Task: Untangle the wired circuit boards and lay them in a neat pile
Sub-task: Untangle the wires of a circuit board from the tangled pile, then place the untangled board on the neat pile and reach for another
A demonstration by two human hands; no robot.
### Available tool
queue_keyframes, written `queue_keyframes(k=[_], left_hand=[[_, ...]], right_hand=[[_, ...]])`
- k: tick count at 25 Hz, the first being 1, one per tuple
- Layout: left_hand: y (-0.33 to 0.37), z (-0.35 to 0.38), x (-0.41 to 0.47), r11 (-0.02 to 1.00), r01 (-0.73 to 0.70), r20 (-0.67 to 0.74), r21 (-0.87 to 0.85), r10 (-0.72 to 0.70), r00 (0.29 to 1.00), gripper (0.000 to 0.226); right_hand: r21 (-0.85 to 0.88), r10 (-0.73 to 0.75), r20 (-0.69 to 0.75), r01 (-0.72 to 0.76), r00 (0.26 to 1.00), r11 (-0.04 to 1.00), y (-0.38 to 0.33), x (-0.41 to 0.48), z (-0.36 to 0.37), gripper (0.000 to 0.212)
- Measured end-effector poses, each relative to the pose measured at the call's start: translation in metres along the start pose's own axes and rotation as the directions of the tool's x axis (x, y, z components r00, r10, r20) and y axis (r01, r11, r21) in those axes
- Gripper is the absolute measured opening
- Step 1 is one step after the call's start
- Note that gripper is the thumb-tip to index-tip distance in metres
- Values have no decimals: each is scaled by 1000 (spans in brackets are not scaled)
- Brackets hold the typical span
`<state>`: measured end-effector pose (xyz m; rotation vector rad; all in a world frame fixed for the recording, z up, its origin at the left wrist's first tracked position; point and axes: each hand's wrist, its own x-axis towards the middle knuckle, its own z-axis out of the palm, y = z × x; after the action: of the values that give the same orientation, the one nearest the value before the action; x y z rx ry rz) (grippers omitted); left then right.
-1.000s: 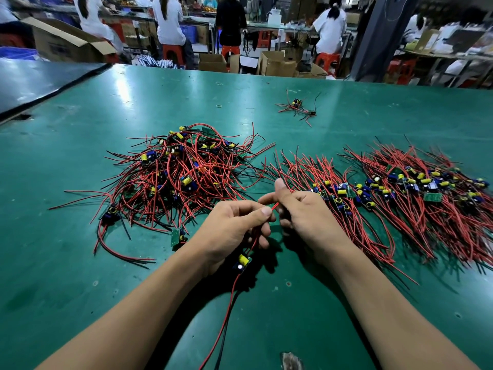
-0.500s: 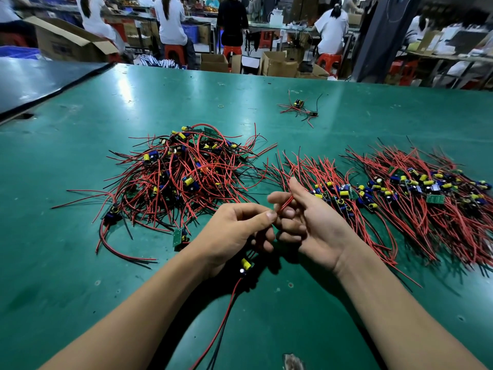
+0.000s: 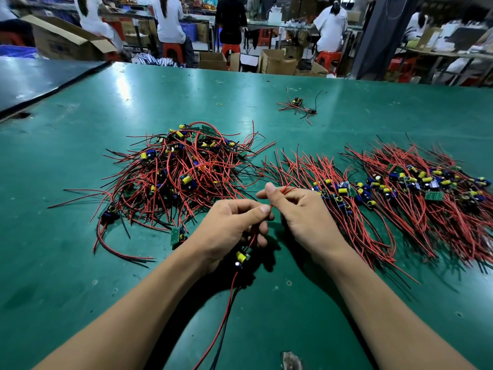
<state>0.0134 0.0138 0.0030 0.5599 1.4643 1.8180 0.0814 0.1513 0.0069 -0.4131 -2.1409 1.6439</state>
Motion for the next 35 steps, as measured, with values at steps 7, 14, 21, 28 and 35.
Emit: queue_keyframes(k=[7,14,21,28,35], left_hand=[[1,3,-1,999,-25,-17,48,26,1000,17],[8,-1,2,985,136,2,-103,-137,991,47],[16,-10,9,893,159,36,-420,-159,987,72],[15,-14,12,834,-1,-110,-551,-71,991,72],[17,-8,8,902,-66,-168,-428,-7,986,62]], right_hand=[[-94,-19,-167,3,986,996,8,6,-2,45],[493,324,115,-337,939,802,4,8,-2,84],[386,253,107,-275,962,881,2,2,-3,72],[-136,128,48,-120,991,983,0,-16,14,56],[-204,-60,-31,53,998,978,-8,-16,15,17]])
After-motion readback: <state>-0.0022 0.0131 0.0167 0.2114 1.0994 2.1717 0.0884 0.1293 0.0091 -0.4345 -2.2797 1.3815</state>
